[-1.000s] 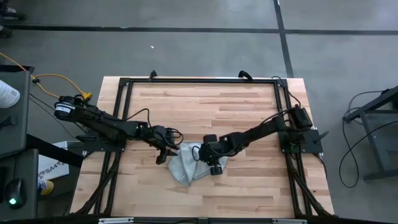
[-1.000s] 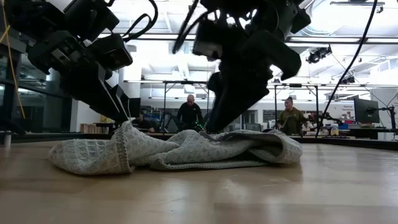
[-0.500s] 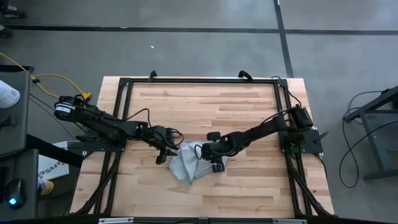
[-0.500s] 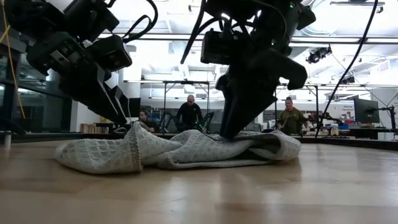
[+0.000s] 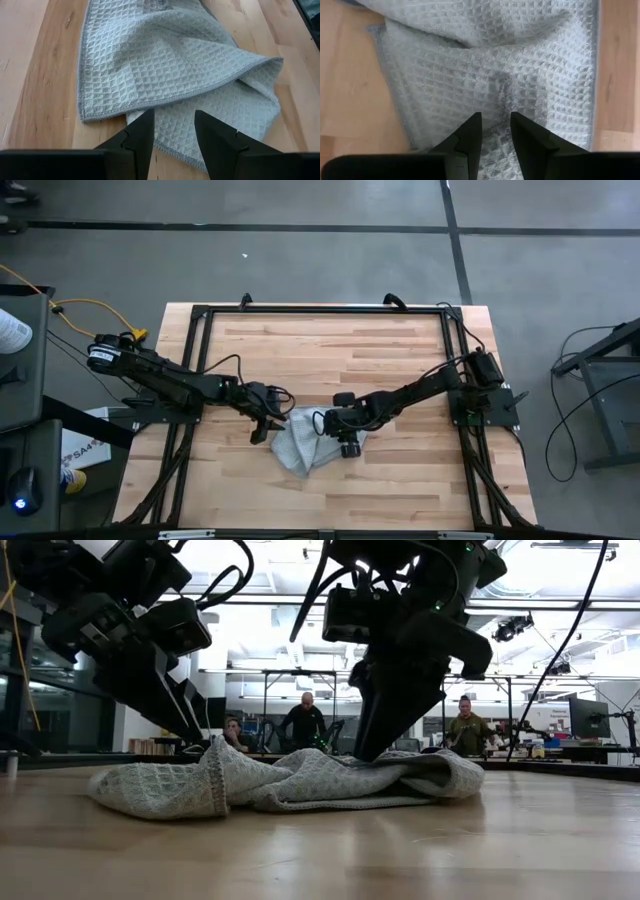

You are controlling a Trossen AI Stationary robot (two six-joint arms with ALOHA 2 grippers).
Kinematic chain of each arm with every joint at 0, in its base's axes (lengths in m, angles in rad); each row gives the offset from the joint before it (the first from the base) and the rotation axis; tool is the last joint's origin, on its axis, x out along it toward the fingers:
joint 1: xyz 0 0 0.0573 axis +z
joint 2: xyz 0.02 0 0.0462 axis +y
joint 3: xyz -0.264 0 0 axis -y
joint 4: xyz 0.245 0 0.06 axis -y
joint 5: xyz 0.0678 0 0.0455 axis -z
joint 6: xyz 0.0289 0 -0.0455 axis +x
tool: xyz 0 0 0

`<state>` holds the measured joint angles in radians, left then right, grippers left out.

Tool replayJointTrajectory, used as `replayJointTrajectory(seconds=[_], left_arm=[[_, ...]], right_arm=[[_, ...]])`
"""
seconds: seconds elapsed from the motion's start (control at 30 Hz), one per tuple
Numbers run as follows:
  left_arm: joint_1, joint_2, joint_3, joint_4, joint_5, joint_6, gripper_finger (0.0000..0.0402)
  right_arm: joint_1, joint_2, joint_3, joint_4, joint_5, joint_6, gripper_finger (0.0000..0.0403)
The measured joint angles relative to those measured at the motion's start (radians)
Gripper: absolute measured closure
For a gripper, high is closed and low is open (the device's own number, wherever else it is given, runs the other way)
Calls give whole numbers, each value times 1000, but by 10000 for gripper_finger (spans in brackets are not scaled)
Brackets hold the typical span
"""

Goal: Fold microfiber towels
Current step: Fold the gray microfiber towel

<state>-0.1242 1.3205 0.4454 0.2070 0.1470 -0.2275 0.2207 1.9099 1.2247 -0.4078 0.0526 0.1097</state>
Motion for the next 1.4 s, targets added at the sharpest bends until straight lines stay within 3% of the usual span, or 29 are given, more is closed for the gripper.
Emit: replayJointTrajectory(seconds=[0.53,0.8,1.07,1.4], left_arm=[[4,0,0,-51,-216,213,259],[101,80,24,-34,-127,259,259],[112,201,148,-69,-33,278,259],[111,270,219,-163,-129,276,259]], right_arm=[[0,0,0,1,-5,3,306],[0,0,0,5,-7,4,306],[0,0,0,14,-7,14,306],[7,0,0,15,-31,22,306]])
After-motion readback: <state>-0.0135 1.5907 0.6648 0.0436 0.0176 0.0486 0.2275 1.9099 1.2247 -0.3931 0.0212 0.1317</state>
